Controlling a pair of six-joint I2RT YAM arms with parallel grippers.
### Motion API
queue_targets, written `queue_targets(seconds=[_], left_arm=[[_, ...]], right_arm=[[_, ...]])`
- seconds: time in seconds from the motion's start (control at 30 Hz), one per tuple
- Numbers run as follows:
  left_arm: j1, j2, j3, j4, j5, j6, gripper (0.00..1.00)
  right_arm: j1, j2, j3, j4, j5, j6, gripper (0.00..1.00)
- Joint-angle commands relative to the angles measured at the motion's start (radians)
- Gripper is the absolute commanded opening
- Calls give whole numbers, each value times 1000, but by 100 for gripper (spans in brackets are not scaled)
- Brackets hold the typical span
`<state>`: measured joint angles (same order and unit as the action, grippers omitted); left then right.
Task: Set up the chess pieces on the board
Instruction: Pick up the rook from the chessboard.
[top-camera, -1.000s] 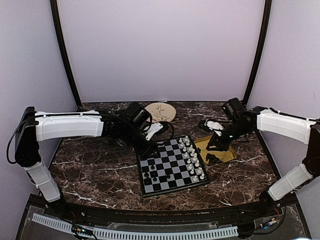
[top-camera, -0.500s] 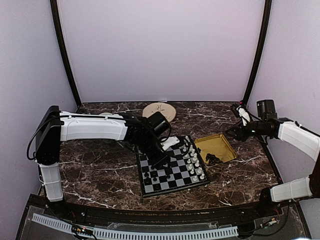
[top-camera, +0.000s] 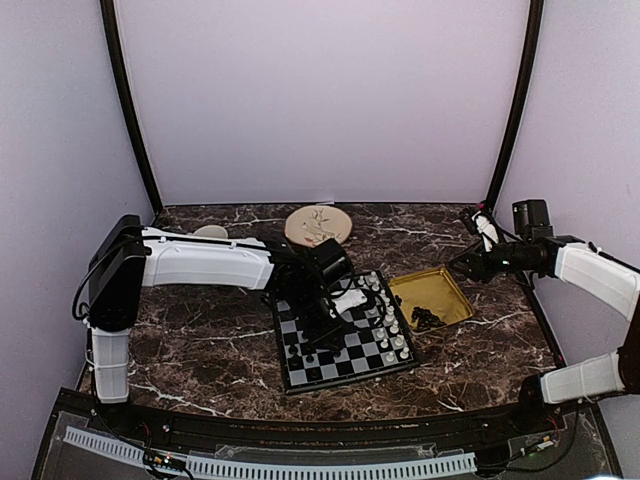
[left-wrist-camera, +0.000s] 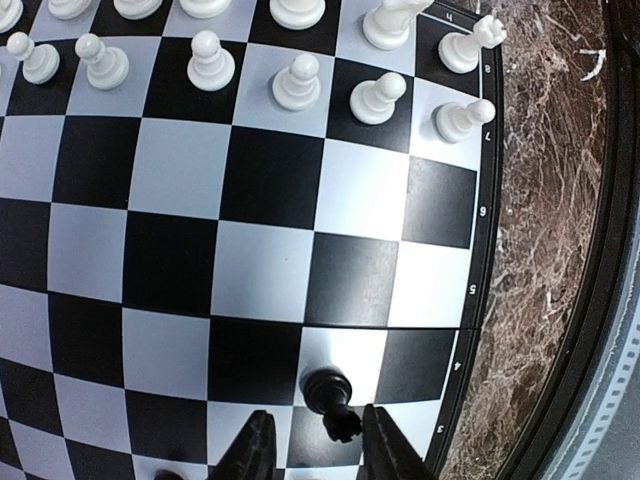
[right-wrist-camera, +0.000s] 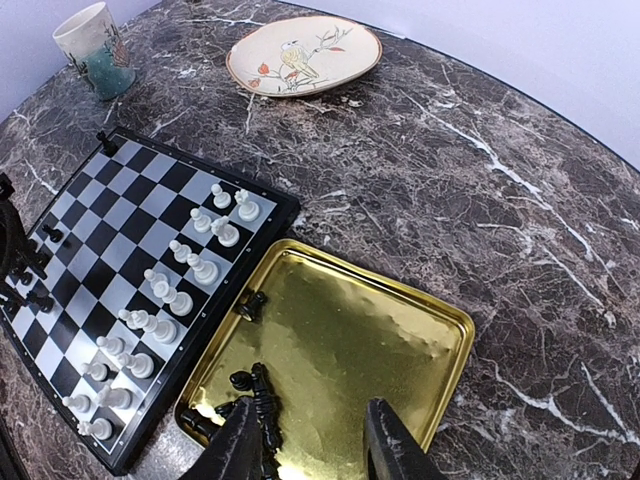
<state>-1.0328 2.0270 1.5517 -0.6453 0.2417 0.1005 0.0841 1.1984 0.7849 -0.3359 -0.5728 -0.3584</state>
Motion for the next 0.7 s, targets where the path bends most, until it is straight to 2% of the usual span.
queue_targets(seconds=[0.0,0.17,0.47,0.67], left_arm=[[-10,13,29,-28,-33,25,31],[-12,24,34,-31,-43,31,26],[-12,21,47,-60,-43,30,10],[-13,-58,31,-87,-29,22,4]], right_arm=[[-4,10,-10,34,-12,-5,35],[-4,14,-13,34,-12,-8,35],[-4,18,-12,33,-13,-10,35],[-4,20,-15,32,-14,-11,35]])
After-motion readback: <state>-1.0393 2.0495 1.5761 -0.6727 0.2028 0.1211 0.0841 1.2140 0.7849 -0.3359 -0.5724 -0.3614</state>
